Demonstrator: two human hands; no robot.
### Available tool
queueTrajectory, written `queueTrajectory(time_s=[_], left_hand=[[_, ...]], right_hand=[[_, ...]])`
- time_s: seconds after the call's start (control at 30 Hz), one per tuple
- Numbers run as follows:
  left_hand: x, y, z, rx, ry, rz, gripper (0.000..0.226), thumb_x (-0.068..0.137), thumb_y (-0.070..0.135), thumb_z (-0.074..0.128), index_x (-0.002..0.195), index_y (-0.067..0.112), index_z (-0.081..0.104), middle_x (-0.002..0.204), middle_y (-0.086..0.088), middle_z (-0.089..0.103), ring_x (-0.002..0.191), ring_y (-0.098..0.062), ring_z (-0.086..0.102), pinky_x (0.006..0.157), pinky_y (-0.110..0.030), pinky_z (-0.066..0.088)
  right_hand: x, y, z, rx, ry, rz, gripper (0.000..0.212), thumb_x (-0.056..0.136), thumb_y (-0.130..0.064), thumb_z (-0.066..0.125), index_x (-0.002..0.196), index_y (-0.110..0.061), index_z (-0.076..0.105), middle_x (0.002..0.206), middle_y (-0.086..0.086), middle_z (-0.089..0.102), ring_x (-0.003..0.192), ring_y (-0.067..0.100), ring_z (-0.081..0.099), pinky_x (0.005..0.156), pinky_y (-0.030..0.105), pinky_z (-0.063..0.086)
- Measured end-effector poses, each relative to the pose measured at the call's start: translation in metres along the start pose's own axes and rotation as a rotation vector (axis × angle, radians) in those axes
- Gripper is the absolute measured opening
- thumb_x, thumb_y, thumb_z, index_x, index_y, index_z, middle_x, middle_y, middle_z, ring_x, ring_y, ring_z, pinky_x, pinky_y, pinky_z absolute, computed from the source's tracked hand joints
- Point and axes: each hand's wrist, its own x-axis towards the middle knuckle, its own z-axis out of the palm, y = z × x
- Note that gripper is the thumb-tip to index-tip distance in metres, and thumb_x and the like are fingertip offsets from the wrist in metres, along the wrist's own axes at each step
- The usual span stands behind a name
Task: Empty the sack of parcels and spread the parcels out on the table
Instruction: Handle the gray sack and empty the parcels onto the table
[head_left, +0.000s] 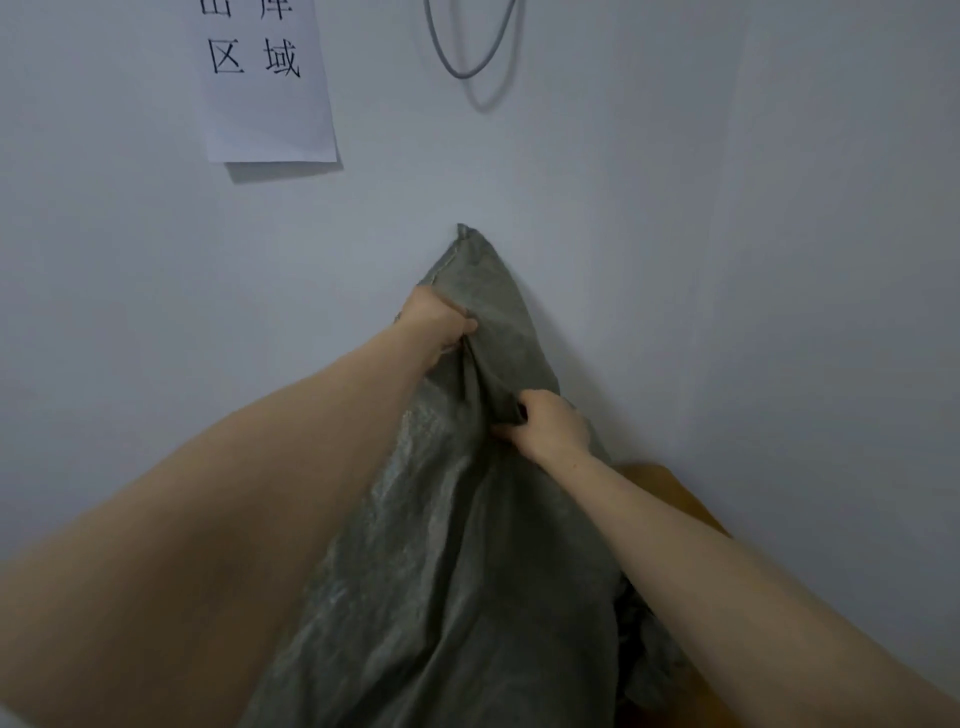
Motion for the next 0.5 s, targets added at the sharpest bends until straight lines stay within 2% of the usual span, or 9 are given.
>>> queueTrajectory(time_s=[0.07, 0.13, 0.17, 0.23, 0.27, 0.33, 0.43, 0.5], left_hand=[[-0.002, -0.007, 0.004, 0.007, -0.039, -0.017, 0.018, 0.081, 0.007, 0.073, 0.071, 0.012, 0.059, 0.1, -0.016, 0.068, 0.081, -0.026, 0.063, 0.058, -0.027, 0.05], [-0.006, -0.01, 0.001, 0.041, -0.062, -0.027, 0.008, 0.084, 0.012, 0.071, 0.083, 0.01, 0.064, 0.105, -0.015, 0.068, 0.088, -0.025, 0.064, 0.059, -0.026, 0.049], [-0.009, -0.01, -0.003, 0.077, -0.075, -0.033, 0.015, 0.083, 0.018, 0.072, 0.093, 0.009, 0.065, 0.105, -0.01, 0.066, 0.09, -0.024, 0.062, 0.062, -0.026, 0.047], [-0.015, -0.013, -0.017, 0.201, -0.134, -0.045, 0.045, 0.079, 0.027, 0.076, 0.116, 0.008, 0.06, 0.111, -0.004, 0.057, 0.098, -0.022, 0.054, 0.077, -0.031, 0.045], [-0.018, -0.018, -0.025, 0.283, -0.181, -0.074, 0.064, 0.076, 0.032, 0.078, 0.129, 0.008, 0.052, 0.123, -0.004, 0.053, 0.109, -0.024, 0.051, 0.087, -0.034, 0.044], [-0.027, -0.028, -0.041, 0.441, -0.286, -0.151, 0.089, 0.076, 0.039, 0.077, 0.146, 0.01, 0.03, 0.149, -0.008, 0.035, 0.136, -0.029, 0.035, 0.108, -0.041, 0.032], [-0.043, -0.046, -0.058, 0.585, -0.386, -0.332, 0.096, 0.081, 0.05, 0.066, 0.151, 0.009, 0.014, 0.159, -0.01, 0.013, 0.145, -0.033, 0.015, 0.114, -0.047, 0.02], [-0.049, -0.062, -0.066, 0.62, -0.416, -0.46, 0.106, 0.077, 0.056, 0.066, 0.152, 0.009, 0.008, 0.16, -0.013, 0.006, 0.145, -0.038, 0.012, 0.112, -0.053, 0.023]], right_hand=[[0.003, 0.011, 0.001, -0.07, 0.013, 0.035, 0.015, 0.087, -0.035, 0.061, 0.087, -0.021, 0.064, 0.1, 0.006, 0.066, 0.101, 0.03, 0.061, 0.085, 0.037, 0.047], [0.005, 0.024, -0.002, -0.03, -0.003, 0.104, 0.018, 0.09, -0.032, 0.059, 0.078, -0.019, 0.06, 0.094, 0.008, 0.064, 0.1, 0.032, 0.061, 0.08, 0.036, 0.049], [0.005, 0.029, -0.004, -0.011, -0.008, 0.141, 0.018, 0.091, -0.032, 0.057, 0.082, -0.016, 0.06, 0.096, 0.01, 0.063, 0.101, 0.033, 0.061, 0.079, 0.036, 0.048], [0.005, 0.041, -0.009, -0.021, 0.002, 0.213, 0.025, 0.094, -0.032, 0.052, 0.104, -0.011, 0.062, 0.11, 0.014, 0.062, 0.108, 0.033, 0.058, 0.084, 0.036, 0.046], [0.004, 0.047, -0.011, -0.047, 0.004, 0.236, 0.029, 0.095, -0.031, 0.051, 0.111, -0.009, 0.06, 0.117, 0.015, 0.06, 0.112, 0.033, 0.056, 0.086, 0.036, 0.045], [0.005, 0.059, -0.014, -0.1, 0.0, 0.263, 0.033, 0.097, -0.029, 0.048, 0.118, -0.005, 0.056, 0.125, 0.017, 0.056, 0.117, 0.034, 0.053, 0.091, 0.038, 0.045], [0.006, 0.072, -0.015, -0.131, -0.028, 0.301, 0.034, 0.097, -0.026, 0.048, 0.121, -0.002, 0.055, 0.127, 0.019, 0.055, 0.118, 0.035, 0.053, 0.092, 0.039, 0.045], [0.008, 0.076, -0.015, -0.141, -0.051, 0.321, 0.033, 0.096, -0.022, 0.048, 0.121, -0.002, 0.056, 0.127, 0.019, 0.055, 0.118, 0.035, 0.053, 0.092, 0.039, 0.046]])
